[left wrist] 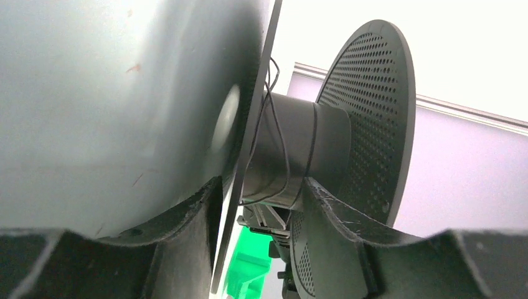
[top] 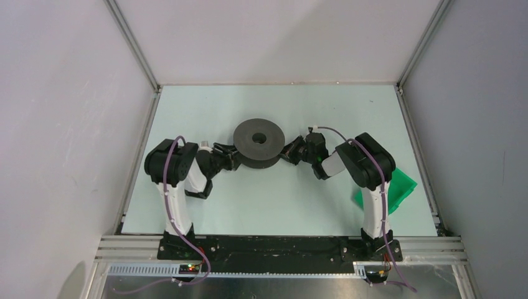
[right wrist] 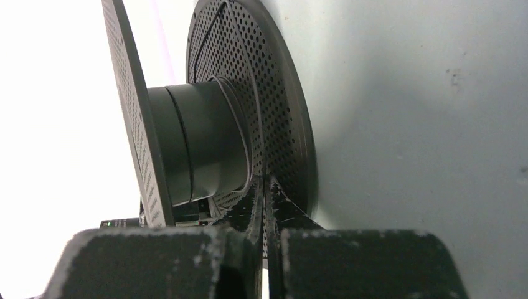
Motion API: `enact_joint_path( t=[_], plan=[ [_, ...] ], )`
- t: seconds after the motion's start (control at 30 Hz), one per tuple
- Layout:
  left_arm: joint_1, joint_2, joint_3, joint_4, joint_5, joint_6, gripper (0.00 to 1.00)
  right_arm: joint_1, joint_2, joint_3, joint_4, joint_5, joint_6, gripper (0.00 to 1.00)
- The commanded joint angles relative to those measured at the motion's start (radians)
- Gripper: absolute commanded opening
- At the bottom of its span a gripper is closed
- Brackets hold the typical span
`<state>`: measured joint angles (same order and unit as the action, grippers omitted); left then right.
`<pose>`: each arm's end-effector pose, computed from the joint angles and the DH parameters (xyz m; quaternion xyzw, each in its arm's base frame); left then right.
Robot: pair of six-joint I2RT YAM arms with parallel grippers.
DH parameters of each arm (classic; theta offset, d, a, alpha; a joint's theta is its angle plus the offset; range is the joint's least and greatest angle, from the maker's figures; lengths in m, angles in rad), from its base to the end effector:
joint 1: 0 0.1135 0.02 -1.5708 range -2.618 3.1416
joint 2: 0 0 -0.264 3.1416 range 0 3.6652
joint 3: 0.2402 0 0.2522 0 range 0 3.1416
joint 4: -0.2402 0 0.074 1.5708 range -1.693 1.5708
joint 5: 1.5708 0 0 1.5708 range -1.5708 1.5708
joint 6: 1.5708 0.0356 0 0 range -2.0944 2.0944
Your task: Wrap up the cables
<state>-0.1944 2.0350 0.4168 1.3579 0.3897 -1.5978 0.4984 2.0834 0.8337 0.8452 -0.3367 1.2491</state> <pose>0.2818 -0.0693 0.0745 -0.4120 0.6703 -0.5627 0.2536 0.3305 0.1932 0.0877 0.2158 0.7995 0.5060 0.2413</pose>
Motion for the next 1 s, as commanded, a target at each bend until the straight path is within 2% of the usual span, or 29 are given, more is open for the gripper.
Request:
enact_joint_path(
  t=[0.0, 0.3, 0.6, 0.97],
  plan=[
    [-0.004, -0.057, -0.044, 0.082, -0.027, -0.019, 0.54, 0.024, -0.034, -0.019, 0.038, 0.039, -0.002, 0.0],
    [-0.004, -0.063, -0.108, 0.115, -0.036, -0.039, 0.56, 0.051, -0.038, -0.03, 0.037, 0.072, 0.01, 0.0],
    [-0.004, -0.096, -0.192, 0.125, -0.103, -0.078, 0.57, 0.095, -0.038, -0.034, 0.025, 0.142, 0.056, 0.0],
    [-0.004, -0.105, -0.227, 0.134, -0.087, -0.127, 0.58, 0.139, -0.059, -0.038, 0.001, 0.213, 0.066, 0.0]
  ],
)
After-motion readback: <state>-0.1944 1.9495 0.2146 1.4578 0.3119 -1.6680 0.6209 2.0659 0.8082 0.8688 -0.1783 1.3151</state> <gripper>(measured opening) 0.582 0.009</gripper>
